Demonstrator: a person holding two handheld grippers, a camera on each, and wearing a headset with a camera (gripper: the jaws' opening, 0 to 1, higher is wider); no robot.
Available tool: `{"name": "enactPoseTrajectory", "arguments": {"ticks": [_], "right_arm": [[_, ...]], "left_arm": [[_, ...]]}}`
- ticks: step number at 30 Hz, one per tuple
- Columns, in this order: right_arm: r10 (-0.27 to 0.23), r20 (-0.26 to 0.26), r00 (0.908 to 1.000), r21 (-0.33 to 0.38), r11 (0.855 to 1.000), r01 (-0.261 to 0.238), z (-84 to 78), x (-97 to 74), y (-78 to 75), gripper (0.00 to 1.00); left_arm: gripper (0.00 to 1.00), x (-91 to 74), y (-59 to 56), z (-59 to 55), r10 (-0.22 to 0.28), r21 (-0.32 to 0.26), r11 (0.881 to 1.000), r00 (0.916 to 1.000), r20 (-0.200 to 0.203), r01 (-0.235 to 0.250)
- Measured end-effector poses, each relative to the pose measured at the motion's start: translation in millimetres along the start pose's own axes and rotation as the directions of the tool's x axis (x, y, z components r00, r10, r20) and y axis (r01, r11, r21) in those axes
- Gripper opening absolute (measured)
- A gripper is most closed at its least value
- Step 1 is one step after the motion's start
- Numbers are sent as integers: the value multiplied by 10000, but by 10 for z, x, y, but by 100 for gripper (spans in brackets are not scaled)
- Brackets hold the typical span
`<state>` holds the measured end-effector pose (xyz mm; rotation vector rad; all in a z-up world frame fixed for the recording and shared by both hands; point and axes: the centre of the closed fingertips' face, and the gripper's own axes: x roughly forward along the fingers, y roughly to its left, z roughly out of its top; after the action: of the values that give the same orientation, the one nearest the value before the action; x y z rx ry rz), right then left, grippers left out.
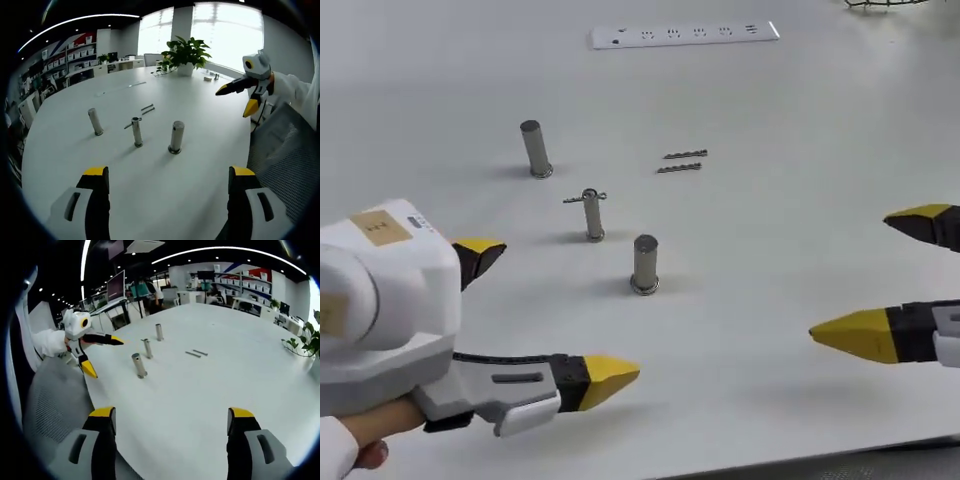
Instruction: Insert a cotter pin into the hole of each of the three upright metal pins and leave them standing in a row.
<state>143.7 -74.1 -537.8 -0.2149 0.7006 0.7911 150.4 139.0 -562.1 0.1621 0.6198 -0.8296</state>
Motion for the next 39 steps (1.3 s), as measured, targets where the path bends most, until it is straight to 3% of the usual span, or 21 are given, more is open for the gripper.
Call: {"name": "enactPoseTrajectory", "arguments": {"ticks": [8, 11, 13, 16, 18, 23, 26, 28, 29, 30, 31, 32, 33, 37, 38, 39], "right_arm": [[200, -695, 9974, -1167, 9928, -280, 163, -5, -173, 88], [206, -1260, 9918, -2055, 9776, -464, 237, 26, -330, 84], [195, -1521, 9882, -2498, 9666, -575, 314, 77, -441, 81], [181, -1850, 9826, -3251, 9424, -786, 447, 166, -545, 76], [197, -1891, 9818, -3574, 9298, -875, 547, 247, -596, 73], [651, -2564, 9644, -4317, 8850, -1745, 704, 491, -668, 64], [889, -2676, 9594, -4482, 8700, -2056, 801, 629, -711, 60], [1382, -2653, 9542, -4702, 8455, -2532, 885, 738, -692, 48], [1358, -2743, 9520, -4696, 8450, -2558, 907, 778, -716, 40], [1250, -3075, 9433, -4974, 8240, -2713, 917, 835, -764, 33], [1157, -3196, 9405, -5384, 7946, -2807, 945, 883, -793, 27], [952, -3346, 9375, -5521, 7865, -2769, 969, 952, -830, 25], [1021, -3301, 9384, -5416, 7937, -2769, 993, 1007, -820, 25], [1433, -3770, 9150, -5341, 7735, -3412, 1000, 1266, -757, 23], [1451, -3981, 9058, -5406, 7606, -3594, 976, 1312, -747, 21], [1537, -4306, 8894, -5489, 7376, -3933, 924, 1359, -707, 19]], "left_arm": [[99, -97, 45, 52, -156, -665, 9976, 9987, 477, 188], [99, -131, 55, 50, -148, -493, 9986, 9991, 406, 168], [99, -167, 48, 81, -276, -754, 9966, 9978, 601, 321], [99, -227, 74, 147, -205, -1182, 9924, 9942, 1057, 331], [99, -266, 106, 156, -97, -1248, 9919, 9936, 1127, 238], [99, -305, 173, 28, 61, -1220, 9925, 9981, 614, 14], [99, -352, 179, -20, 44, -1329, 9911, 9986, 521, 25], [99, -370, 176, -32, 51, -1380, 9904, 9987, 515, 21], [99, -381, 176, -36, 80, -1378, 9905, 9986, 529, -6], [99, -395, 175, -39, 108, -1376, 9905, 9984, 547, -32], [99, -402, 182, -38, 177, -1389, 9903, 9981, 593, -93], [99, -408, 184, -34, 219, -1470, 9891, 9974, 689, -116], [99, -413, 175, -31, 190, -1526, 9883, 9969, 764, -71], [99, -408, 135, -56, 103, -1600, 9871, 9971, 756, 19], [99, -407, 125, -61, 86, -1587, 9873, 9972, 749, 34], [99, -405, 115, -63, 77, -1607, 9870, 9969, 777, 49]]}}
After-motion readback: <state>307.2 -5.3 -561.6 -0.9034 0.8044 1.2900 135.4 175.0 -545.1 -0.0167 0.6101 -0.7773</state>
